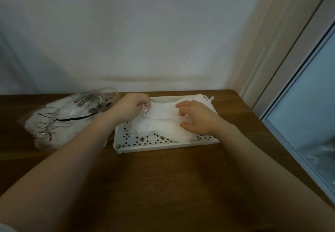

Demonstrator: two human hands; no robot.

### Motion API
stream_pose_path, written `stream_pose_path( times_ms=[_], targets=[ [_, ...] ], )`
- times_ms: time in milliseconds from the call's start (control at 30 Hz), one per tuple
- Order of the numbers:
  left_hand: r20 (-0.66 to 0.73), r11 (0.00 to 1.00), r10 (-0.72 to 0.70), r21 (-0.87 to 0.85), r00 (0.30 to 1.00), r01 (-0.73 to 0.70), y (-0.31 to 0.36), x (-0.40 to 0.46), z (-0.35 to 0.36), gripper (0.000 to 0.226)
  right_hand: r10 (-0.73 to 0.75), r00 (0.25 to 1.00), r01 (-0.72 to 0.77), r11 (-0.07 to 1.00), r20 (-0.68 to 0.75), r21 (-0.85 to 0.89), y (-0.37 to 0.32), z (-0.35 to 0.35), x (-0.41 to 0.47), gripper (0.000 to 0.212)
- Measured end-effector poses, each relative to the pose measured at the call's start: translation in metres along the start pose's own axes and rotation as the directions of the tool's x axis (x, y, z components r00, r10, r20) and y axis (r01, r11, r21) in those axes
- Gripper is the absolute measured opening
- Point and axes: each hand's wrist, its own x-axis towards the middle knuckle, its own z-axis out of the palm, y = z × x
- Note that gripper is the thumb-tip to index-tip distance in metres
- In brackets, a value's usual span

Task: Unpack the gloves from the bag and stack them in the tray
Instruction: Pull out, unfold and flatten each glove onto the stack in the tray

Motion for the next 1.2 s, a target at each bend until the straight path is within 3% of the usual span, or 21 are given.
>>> stream_pose_path(
  times_ms=[167,267,367,433,533,567,667,767,933,1100,1200],
  targets=[
    [0.069,0.986,-0.018,0.165,0.997,0.007,0.0,-0.012,0.001,0.048,0.044,0.985,-0.05,0.998,0.168,0.031,-0.011,0.002,-0.008,0.018],
    [0.158,0.971,-0.076,0.238,0.985,0.036,0.003,-0.019,0.004,0.04,0.184,0.947,-0.223,0.967,0.262,0.126,-0.017,0.006,-0.007,0.05],
    [0.214,0.96,-0.1,0.279,0.972,0.037,-0.001,-0.024,0.007,0.03,0.365,0.913,-0.406,0.859,0.183,0.313,-0.022,0.008,-0.001,0.07],
    [0.189,0.951,-0.114,0.306,0.975,0.052,-0.005,-0.027,0.008,0.041,0.467,0.882,-0.457,0.811,0.067,0.365,-0.017,0.018,0.006,0.059],
    [0.095,0.926,-0.126,0.367,0.988,0.083,-0.008,-0.03,0.016,0.065,0.476,0.88,-0.449,0.838,-0.011,0.31,-0.011,0.037,0.008,0.031],
    [0.074,0.907,-0.128,0.411,0.989,0.087,-0.008,-0.03,0.019,0.066,0.487,0.874,-0.47,0.839,0.007,0.274,-0.009,0.042,0.007,0.036],
    [-0.002,0.828,-0.132,0.55,0.991,0.111,-0.011,-0.027,0.025,0.055,0.463,0.881,-0.471,0.875,0.092,0.111,-0.004,0.052,0.006,0.105],
    [-0.064,0.796,-0.196,0.573,0.979,0.197,-0.013,-0.024,0.028,0.057,0.427,0.881,-0.441,0.897,0.205,0.024,0.01,0.055,0.006,0.13],
    [-0.079,0.815,-0.195,0.542,0.978,0.206,-0.02,-0.024,0.033,0.042,0.311,0.909,-0.329,0.944,0.278,0.018,0.031,0.043,0.006,0.127],
    [-0.135,0.837,-0.195,0.494,0.971,0.237,-0.008,-0.029,0.03,0.028,0.304,0.95,-0.3,0.952,0.077,-0.056,0.034,0.039,0.001,0.108],
    [-0.172,0.896,-0.166,0.384,0.971,0.221,0.0,-0.034,0.028,0.025,0.338,0.921,-0.325,0.941,0.191,-0.097,0.036,0.034,0.0,0.103]
  ],
)
